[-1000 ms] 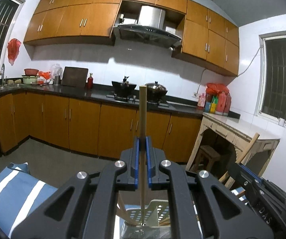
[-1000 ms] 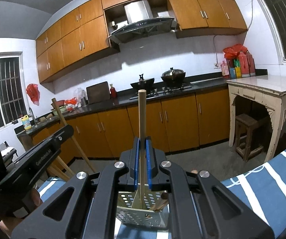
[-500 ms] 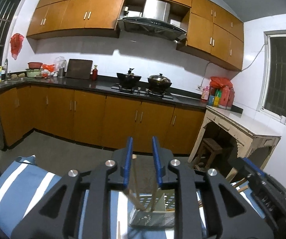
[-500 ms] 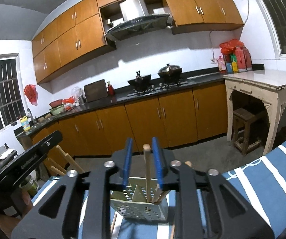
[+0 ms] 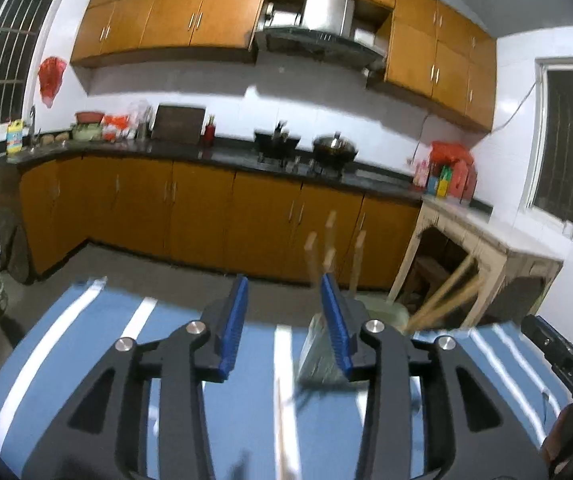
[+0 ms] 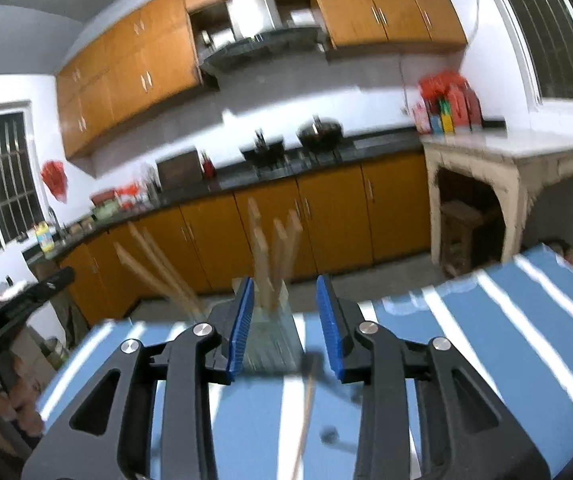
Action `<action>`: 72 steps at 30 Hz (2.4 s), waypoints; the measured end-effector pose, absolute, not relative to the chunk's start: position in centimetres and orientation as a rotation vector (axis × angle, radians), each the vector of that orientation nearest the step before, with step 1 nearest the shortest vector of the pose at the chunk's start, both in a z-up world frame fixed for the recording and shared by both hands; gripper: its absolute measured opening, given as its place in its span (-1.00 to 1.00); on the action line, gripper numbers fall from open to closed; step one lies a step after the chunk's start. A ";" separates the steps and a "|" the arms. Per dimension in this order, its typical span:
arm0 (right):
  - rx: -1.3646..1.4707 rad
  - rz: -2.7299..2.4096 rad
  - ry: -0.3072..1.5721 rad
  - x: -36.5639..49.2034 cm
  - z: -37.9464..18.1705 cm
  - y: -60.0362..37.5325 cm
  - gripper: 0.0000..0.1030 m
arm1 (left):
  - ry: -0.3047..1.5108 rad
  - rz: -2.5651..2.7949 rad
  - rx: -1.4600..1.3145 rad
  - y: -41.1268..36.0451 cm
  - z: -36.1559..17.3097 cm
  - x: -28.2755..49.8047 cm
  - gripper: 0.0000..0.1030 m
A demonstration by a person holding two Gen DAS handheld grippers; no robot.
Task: Organize utensils
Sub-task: 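Grasp a chopstick with the right gripper while the left gripper grasps another, then lift both held chopsticks off the cloth toward the green holder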
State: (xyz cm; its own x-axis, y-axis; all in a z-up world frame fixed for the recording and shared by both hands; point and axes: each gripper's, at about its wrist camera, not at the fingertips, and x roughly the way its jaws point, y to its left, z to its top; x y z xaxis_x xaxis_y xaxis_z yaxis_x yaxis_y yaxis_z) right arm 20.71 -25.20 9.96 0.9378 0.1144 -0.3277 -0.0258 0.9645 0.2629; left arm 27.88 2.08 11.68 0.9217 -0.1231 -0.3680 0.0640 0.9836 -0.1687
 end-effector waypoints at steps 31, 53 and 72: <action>0.284 0.006 0.857 22.8 -7.7 -24.5 -0.85 | 0.839 -0.205 -0.070 0.4 -5.1 26.1 -0.24; 0.246 0.013 0.844 23.1 -7.7 -25.9 -0.85 | 0.913 -0.106 -0.047 1.3 -7.9 29.7 -0.84; 0.189 0.007 0.844 23.2 -7.7 -25.3 -0.83 | 0.886 -0.172 0.113 0.4 -8.1 29.4 -0.75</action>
